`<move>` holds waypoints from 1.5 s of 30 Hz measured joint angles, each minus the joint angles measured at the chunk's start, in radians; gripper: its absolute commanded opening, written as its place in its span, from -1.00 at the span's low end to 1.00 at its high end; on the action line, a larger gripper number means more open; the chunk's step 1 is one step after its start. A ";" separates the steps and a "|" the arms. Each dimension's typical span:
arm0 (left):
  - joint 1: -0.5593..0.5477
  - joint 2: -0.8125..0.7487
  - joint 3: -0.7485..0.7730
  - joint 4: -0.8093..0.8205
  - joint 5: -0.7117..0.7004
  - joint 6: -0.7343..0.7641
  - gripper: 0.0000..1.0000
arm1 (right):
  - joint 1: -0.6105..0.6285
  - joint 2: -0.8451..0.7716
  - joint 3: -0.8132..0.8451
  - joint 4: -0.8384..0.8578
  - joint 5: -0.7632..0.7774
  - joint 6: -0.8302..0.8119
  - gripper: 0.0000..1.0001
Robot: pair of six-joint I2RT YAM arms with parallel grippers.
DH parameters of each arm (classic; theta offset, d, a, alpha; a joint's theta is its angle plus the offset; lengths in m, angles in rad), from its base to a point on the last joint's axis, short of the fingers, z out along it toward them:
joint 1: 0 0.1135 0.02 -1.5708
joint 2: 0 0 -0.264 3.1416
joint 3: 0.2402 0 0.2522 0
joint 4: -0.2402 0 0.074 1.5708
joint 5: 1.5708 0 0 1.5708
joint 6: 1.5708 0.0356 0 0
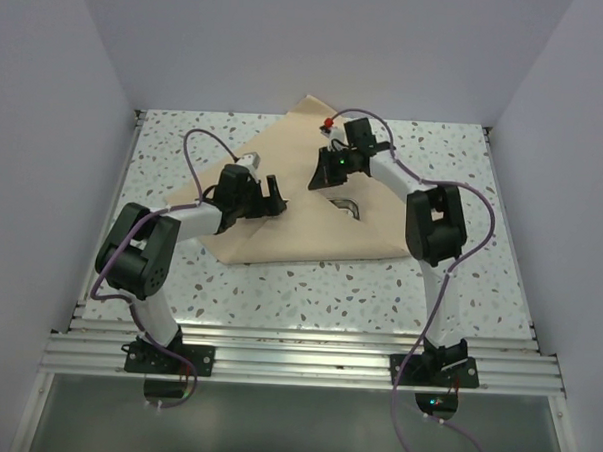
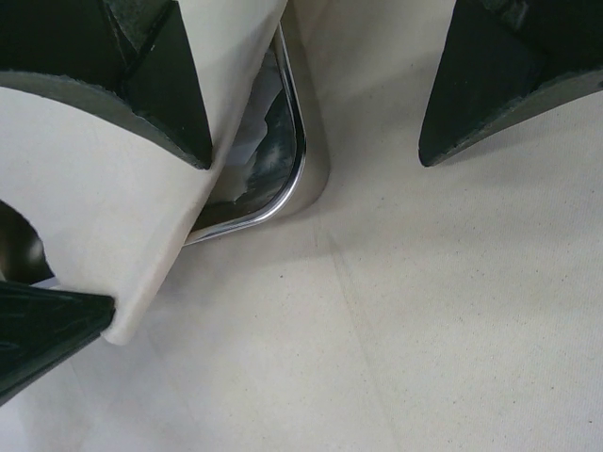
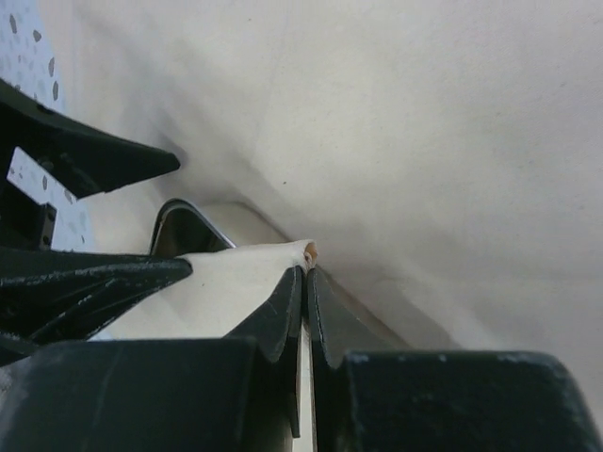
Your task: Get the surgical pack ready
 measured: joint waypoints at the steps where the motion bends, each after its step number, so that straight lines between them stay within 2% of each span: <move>1: 0.000 0.000 0.000 0.000 0.000 0.000 0.89 | 0.000 0.013 0.029 -0.018 0.018 0.001 -1.00; 9: -0.006 0.000 0.000 -0.002 -0.002 0.003 0.89 | 0.000 0.118 0.171 -0.151 0.145 -0.003 -1.00; 14: -0.007 0.000 0.000 -0.011 -0.004 0.005 0.88 | 0.002 0.136 0.165 -0.203 0.173 -0.011 -1.00; 21: -0.008 -0.011 0.000 -0.041 -0.021 0.018 0.89 | 0.013 0.122 0.134 -0.193 0.189 -0.034 -1.00; 27: 0.010 -0.108 0.000 -0.114 -0.069 0.037 0.99 | 0.021 0.080 0.061 -0.177 0.197 -0.034 -1.00; 33: 0.145 -0.265 0.015 -0.190 -0.182 0.039 0.99 | 0.022 0.074 0.043 -0.160 0.197 -0.026 -1.00; 39: 0.353 -0.260 0.017 -0.286 -0.364 0.016 0.98 | 0.023 0.030 -0.043 -0.092 0.212 0.018 -1.00; 45: 0.490 -0.188 0.013 -0.295 -0.310 0.014 0.81 | 0.026 0.013 -0.070 -0.078 0.225 0.041 -1.00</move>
